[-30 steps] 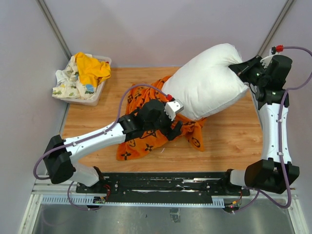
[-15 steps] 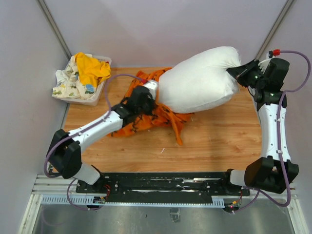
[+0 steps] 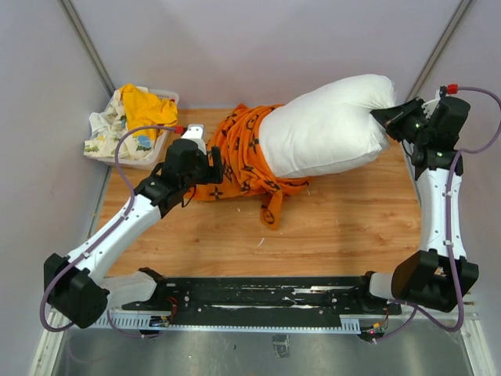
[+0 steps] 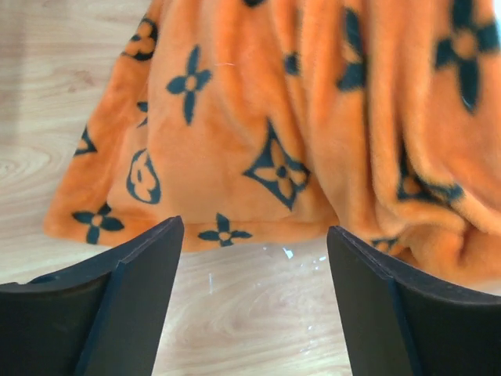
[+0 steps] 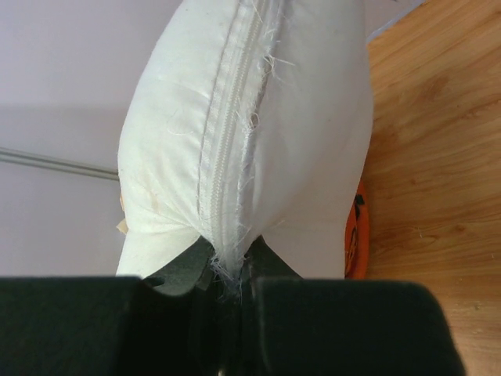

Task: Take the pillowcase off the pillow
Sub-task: Remove the pillow from the pillowcase.

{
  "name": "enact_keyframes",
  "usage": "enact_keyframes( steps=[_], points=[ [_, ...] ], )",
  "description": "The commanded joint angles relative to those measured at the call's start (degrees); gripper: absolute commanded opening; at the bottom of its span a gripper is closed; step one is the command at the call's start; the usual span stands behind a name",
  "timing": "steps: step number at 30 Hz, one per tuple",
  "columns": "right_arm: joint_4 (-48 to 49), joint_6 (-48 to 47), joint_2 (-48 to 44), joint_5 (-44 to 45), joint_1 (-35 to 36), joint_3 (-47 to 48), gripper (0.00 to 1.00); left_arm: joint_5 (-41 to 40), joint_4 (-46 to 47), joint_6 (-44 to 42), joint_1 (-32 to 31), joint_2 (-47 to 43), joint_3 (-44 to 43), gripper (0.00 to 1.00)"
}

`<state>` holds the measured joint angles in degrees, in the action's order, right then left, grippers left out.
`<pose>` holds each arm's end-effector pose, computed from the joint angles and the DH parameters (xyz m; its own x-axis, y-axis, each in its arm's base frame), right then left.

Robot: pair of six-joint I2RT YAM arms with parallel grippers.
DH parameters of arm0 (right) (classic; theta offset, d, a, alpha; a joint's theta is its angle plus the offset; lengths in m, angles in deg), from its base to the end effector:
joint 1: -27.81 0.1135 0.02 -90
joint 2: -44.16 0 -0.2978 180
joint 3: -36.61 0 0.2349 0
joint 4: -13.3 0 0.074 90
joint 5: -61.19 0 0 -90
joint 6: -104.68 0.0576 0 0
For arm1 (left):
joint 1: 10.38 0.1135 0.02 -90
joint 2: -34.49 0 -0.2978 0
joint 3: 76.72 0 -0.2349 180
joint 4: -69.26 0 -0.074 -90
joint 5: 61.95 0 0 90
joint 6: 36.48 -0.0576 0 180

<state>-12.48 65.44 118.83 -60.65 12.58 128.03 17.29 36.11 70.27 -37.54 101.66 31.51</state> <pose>0.2855 -0.0462 0.4491 -0.3123 0.7669 -0.5606 -0.0595 0.5732 0.8173 0.2303 -0.1061 0.3444 -0.4944 -0.0646 -0.8668 0.1672 0.9716 -0.1677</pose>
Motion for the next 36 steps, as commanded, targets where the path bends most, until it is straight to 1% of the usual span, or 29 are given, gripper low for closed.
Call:
enact_keyframes(
  steps=[1,2,4,5,7,10,12,14,16,18,19,20,22,23,24,25,26,27,29,32,34,36],
  points=[
    [5.9,-0.7,-3.8,5.1,-1.3,2.1,0.01,-2.8,-0.6,-5.7,-6.5,-5.2,-2.8,0.92],
    [5.4,-0.9,-4.1,5.7,-1.3,2.2,0.01,-0.6,1.3,-8.8,-8.5,-6.8,-2.5,0.99],
    [5.8,-0.4,-4.0,5.3,-1.3,2.2,0.01,3.2,4.3,-14.2,-13.3,-8.7,-2.0,0.99],
    [6.5,0.0,-3.8,5.0,-1.1,1.9,0.01,3.9,5.1,-16.3,-16.3,-8.1,-2.2,0.99],
    [7.6,1.1,-3.4,4.8,-0.5,1.5,0.01,3.4,6.2,-18.6,-21.6,-5.3,-3.0,0.99],
    [7.8,1.1,-2.9,5.1,1.2,2.2,0.01,2.0,9.7,-19.2,-27.8,0.8,-3.7,0.99],
    [7.5,0.8,-2.5,5.0,1.9,3.2,0.01,0.7,12.9,-19.7,-30.6,5.0,-4.1,0.99],
    [6.9,0.4,-2.4,4.9,2.3,4.2,0.01,-1.4,16.1,-20.3,-31.9,9.4,-4.2,0.99],
    [6.6,-0.1,-2.9,4.9,2.5,4.5,0.01,-5.5,17.8,-20.7,-32.0,14.2,-4.6,0.99],
    [6.1,-0.7,-3.4,5.3,2.4,4.6,0.01,-11.5,16.1,-21.5,-31.6,19.9,-6.2,0.97],
    [5.8,-0.9,-3.6,5.4,2.5,4.7,0.01,-14.6,14.2,-21.0,-30.9,23.0,-7.6,0.94],
    [5.6,-1.3,-3.8,5.4,2.5,4.8,0.01,-16.3,12.1,-19.9,-30.1,25.4,-8.7,0.88],
    [5.2,-2.0,-4.1,5.3,2.4,5.1,0.01,-18.1,10.3,-16.9,-28.2,27.2,-8.6,0.74],
    [5.1,-2.5,-4.3,5.3,2.3,5.1,0.01,-18.4,10.4,-15.8,-27.4,26.7,-7.0,0.65],
    [5.1,-2.6,-4.4,5.3,2.1,5.1,0.01,-18.7,10.6,-14.5,-26.3,25.3,-4.5,0.49],
    [5.1,-2.6,-4.5,5.3,1.9,5.0,0.01,-19.7,10.5,-12.6,-25.1,23.8,-2.6,0.22],
    [5.2,-2.5,-4.5,5.3,1.7,4.9,0.01,-20.6,9.9,-10.2,-23.4,22.4,-0.9,0.07],
    [5.4,-2.4,-4.5,5.2,1.6,4.8,0.01,-20.9,8.4,-7.6,-21.3,21.3,0.5,0.01],
    [6.2,-1.8,-4.3,4.8,1.3,4.6,0.01,-20.3,5.0,-1.6,-15.2,19.3,3.1,0.0],
    [7.3,-1.0,-4.0,4.0,1.3,4.3,0.01,-16.6,2.3,4.9,-5.5,15.4,7.6,0.0],
    [7.7,-0.8,-4.0,3.9,1.3,4.0,0.01,-14.8,2.7,7.0,-3.0,12.1,9.7,0.0],
    [8.2,-0.5,-4.1,3.9,1.3,3.6,0.01,-13.4,3.9,7.8,-2.7,9.2,10.4,0.0]
  ],
)
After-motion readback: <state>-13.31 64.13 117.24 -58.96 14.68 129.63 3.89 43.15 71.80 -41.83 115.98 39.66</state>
